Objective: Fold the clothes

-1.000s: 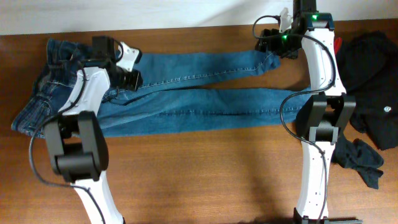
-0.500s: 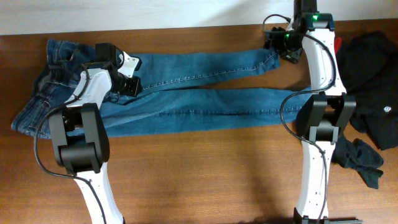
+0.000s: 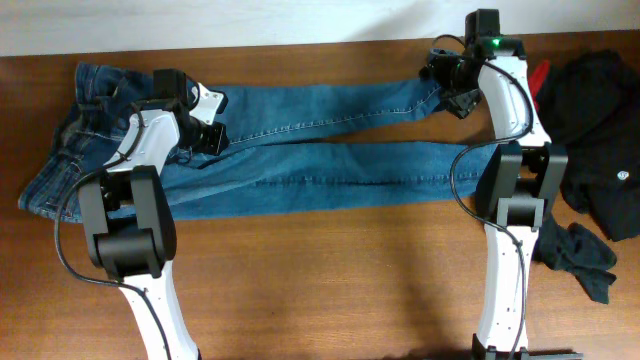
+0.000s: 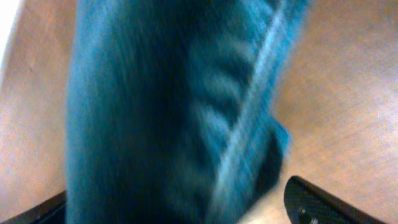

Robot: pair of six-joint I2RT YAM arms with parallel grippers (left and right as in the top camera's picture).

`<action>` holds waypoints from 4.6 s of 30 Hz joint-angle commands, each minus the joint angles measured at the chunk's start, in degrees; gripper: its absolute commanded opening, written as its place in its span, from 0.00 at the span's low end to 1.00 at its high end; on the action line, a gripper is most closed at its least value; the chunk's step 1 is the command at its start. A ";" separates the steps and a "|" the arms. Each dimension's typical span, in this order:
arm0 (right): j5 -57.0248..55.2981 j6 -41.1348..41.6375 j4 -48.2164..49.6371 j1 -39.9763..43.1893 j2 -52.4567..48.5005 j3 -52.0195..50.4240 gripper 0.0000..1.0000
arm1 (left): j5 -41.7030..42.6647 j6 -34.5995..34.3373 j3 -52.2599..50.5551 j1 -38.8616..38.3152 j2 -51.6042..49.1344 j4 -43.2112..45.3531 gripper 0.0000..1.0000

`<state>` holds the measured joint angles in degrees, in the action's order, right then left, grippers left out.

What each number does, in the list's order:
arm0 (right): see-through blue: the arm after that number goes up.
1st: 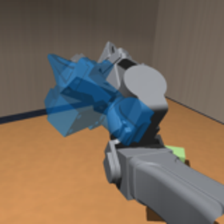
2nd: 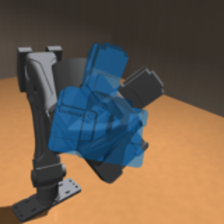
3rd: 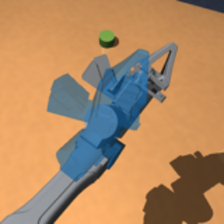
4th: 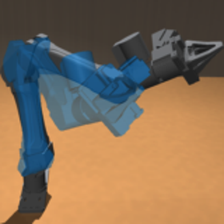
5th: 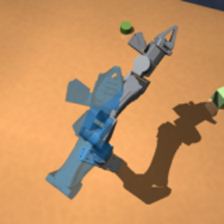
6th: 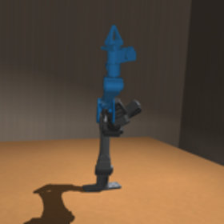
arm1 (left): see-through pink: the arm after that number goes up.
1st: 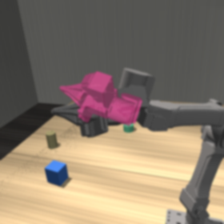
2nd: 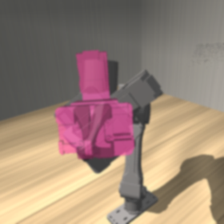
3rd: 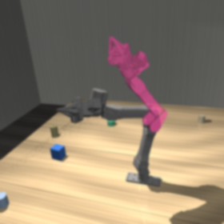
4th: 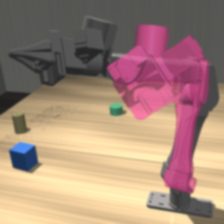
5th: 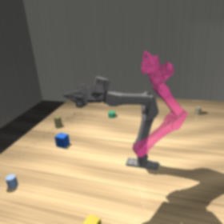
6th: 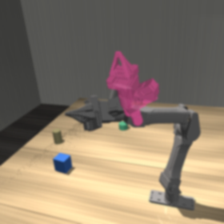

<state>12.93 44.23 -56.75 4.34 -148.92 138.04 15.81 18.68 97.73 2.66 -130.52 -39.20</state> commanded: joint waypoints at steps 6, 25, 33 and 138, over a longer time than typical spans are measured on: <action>20.72 -6.80 35.58 0.28 -0.63 -6.34 0.11 | -0.87 0.04 -1.05 0.22 -3.89 -1.86 0.31; 19.78 -23.85 17.97 14.45 -0.15 -5.77 0.63 | -0.85 0.07 -1.05 0.22 -3.89 -1.92 0.31; 20.17 -22.27 17.73 17.03 -0.15 -5.75 0.50 | -0.87 0.07 -1.05 0.22 -3.89 -1.95 0.31; -5.88 -47.01 2.54 -36.17 36.41 -50.60 0.04 | -12.26 -8.72 6.51 19.54 -2.80 1.99 0.06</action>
<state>7.53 -3.62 -53.89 -31.92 -114.63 87.53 4.40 9.50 103.72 22.11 -130.41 -39.72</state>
